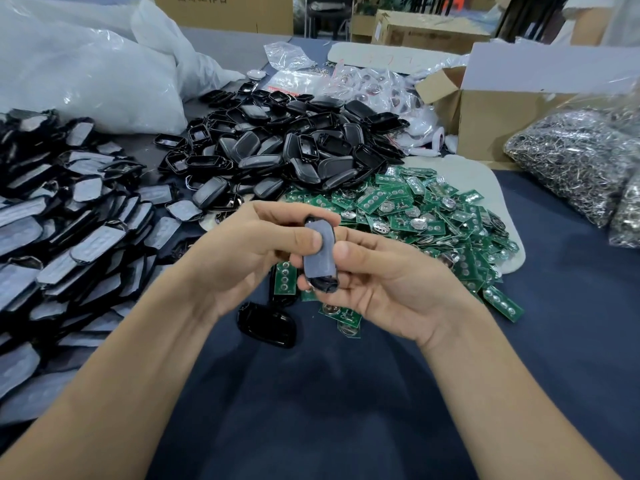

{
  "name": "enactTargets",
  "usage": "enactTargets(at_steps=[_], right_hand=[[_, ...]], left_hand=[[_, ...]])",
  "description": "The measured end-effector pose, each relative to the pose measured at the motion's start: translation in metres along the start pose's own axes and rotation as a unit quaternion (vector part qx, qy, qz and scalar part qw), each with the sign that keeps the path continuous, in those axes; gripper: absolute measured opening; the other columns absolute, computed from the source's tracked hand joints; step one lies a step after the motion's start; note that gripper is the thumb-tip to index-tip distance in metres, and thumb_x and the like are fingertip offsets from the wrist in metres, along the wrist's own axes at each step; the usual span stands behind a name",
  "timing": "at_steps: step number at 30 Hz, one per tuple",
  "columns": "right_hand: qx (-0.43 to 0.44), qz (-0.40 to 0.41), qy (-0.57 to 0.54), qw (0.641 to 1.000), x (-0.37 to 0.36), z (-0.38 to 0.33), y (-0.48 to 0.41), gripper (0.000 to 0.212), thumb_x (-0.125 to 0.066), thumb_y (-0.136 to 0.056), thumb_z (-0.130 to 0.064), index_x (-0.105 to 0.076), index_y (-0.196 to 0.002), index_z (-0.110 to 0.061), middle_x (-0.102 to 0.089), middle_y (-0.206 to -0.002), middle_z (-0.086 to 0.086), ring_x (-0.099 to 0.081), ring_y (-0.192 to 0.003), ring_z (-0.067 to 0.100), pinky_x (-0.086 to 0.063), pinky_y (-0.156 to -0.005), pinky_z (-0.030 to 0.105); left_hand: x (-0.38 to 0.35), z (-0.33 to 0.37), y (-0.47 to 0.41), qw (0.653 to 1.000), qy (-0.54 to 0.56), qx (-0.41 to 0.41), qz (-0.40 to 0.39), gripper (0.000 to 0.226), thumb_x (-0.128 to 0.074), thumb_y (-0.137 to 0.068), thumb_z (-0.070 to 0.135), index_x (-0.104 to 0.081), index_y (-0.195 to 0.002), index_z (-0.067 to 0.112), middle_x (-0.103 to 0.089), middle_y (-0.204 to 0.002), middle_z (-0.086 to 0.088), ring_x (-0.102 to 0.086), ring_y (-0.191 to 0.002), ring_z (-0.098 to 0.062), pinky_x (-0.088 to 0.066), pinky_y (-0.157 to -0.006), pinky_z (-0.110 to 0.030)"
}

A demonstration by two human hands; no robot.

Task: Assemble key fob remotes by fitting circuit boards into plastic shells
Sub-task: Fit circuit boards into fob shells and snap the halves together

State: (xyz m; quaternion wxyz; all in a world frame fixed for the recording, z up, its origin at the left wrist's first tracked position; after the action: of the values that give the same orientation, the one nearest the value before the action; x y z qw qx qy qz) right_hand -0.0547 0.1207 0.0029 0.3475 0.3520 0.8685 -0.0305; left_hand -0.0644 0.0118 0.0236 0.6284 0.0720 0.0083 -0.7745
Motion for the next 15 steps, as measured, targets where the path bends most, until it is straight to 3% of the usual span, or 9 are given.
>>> enactTargets(at_steps=[3,6,8,9,10,11,12,13,15], right_hand=[[0.005,-0.022,-0.043,0.999,-0.002,0.001,-0.002,0.044,-0.089,-0.070,-0.017,-0.074,-0.109,-0.003,-0.076,-0.103,0.018,-0.076,-0.090,0.030,-0.062,-0.083,0.035],[0.019,-0.020,-0.079,0.996,0.001,-0.002,-0.002,0.048,-0.094,-0.065,-0.018,-0.078,-0.108,-0.003,-0.076,-0.105,0.018,-0.076,-0.091,0.030,-0.062,-0.087,0.036],[0.028,-0.014,-0.105,0.994,0.003,-0.005,-0.001,0.050,-0.096,-0.062,-0.017,-0.079,-0.106,-0.001,-0.076,-0.106,0.020,-0.076,-0.090,0.030,-0.063,-0.083,0.035],[0.032,-0.010,-0.116,0.993,0.004,-0.006,-0.001,0.051,-0.097,-0.060,-0.015,-0.079,-0.105,0.000,-0.076,-0.107,0.021,-0.076,-0.090,0.031,-0.063,-0.082,0.035],[0.036,-0.004,-0.127,0.991,0.006,-0.007,0.000,0.053,-0.098,-0.058,-0.014,-0.079,-0.105,0.002,-0.075,-0.107,0.022,-0.075,-0.090,0.032,-0.063,-0.081,0.035],[0.040,0.001,-0.136,0.990,0.008,-0.009,0.000,0.054,-0.099,-0.057,-0.012,-0.079,-0.105,0.003,-0.075,-0.108,0.022,-0.075,-0.090,0.032,-0.063,-0.081,0.036],[0.046,0.006,-0.144,0.989,0.009,-0.011,0.001,0.055,-0.099,-0.056,-0.011,-0.078,-0.105,0.004,-0.074,-0.108,0.023,-0.075,-0.091,0.033,-0.063,-0.082,0.036],[0.051,0.011,-0.150,0.987,0.011,-0.013,0.001,0.056,-0.099,-0.056,-0.010,-0.078,-0.105,0.005,-0.074,-0.109,0.023,-0.075,-0.091,0.033,-0.063,-0.082,0.036],[0.060,0.015,-0.161,0.985,0.014,-0.016,0.002,0.056,-0.098,-0.057,-0.009,-0.078,-0.107,0.004,-0.074,-0.111,0.022,-0.075,-0.093,0.033,-0.063,-0.081,0.037]], left_hand=[[0.000,-0.002,-0.002,1.000,-0.002,-0.003,0.016,0.030,-0.073,-0.079,0.014,-0.083,-0.106,0.023,-0.077,-0.097,-0.002,-0.066,-0.086,-0.014,-0.056,-0.077,-0.025],[0.003,0.000,-0.003,0.999,0.024,-0.014,0.023,0.040,-0.078,-0.080,0.031,-0.078,-0.120,0.030,-0.075,-0.116,0.004,-0.064,-0.101,-0.010,-0.051,-0.088,-0.029],[0.017,0.003,-0.002,0.996,0.016,-0.019,0.081,0.032,-0.077,-0.083,0.039,-0.080,-0.114,0.034,-0.076,-0.114,0.008,-0.058,-0.097,-0.009,-0.045,-0.086,-0.029],[0.030,0.006,0.001,0.989,-0.023,-0.015,0.145,0.020,-0.077,-0.086,0.038,-0.083,-0.105,0.034,-0.077,-0.102,0.009,-0.057,-0.087,-0.006,-0.044,-0.080,-0.027],[0.047,0.010,0.006,0.969,-0.107,-0.004,0.222,0.010,-0.078,-0.088,0.036,-0.084,-0.094,0.032,-0.077,-0.088,0.008,-0.056,-0.073,-0.003,-0.044,-0.072,-0.025],[0.062,0.017,0.013,0.927,-0.233,0.006,0.293,0.013,-0.077,-0.089,0.037,-0.084,-0.083,0.027,-0.075,-0.073,0.005,-0.054,-0.058,-0.003,-0.042,-0.062,-0.024],[0.071,0.028,0.020,0.862,-0.374,0.011,0.341,0.026,-0.076,-0.089,0.042,-0.081,-0.073,0.022,-0.070,-0.059,0.000,-0.052,-0.048,-0.007,-0.040,-0.053,-0.025],[0.071,0.038,0.025,0.801,-0.485,0.014,0.352,0.041,-0.072,-0.089,0.048,-0.076,-0.063,0.017,-0.061,-0.048,-0.003,-0.051,-0.044,-0.013,-0.037,-0.047,-0.026],[0.061,0.042,0.031,0.746,-0.587,0.051,0.312,0.064,-0.061,-0.086,0.067,-0.066,-0.051,0.013,-0.050,-0.037,-0.002,-0.053,-0.046,-0.019,-0.031,-0.044,-0.026]])
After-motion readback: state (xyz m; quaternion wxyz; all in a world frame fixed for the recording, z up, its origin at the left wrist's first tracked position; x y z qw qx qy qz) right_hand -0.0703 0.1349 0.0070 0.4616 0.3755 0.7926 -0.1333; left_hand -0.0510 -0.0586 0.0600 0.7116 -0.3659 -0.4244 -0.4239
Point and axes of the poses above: each hand's wrist, its own y-axis away from the middle knuckle, its own x-axis out of the back of the hand, z = x × y, the point moved 9 cm from there along -y, towards the middle knuckle
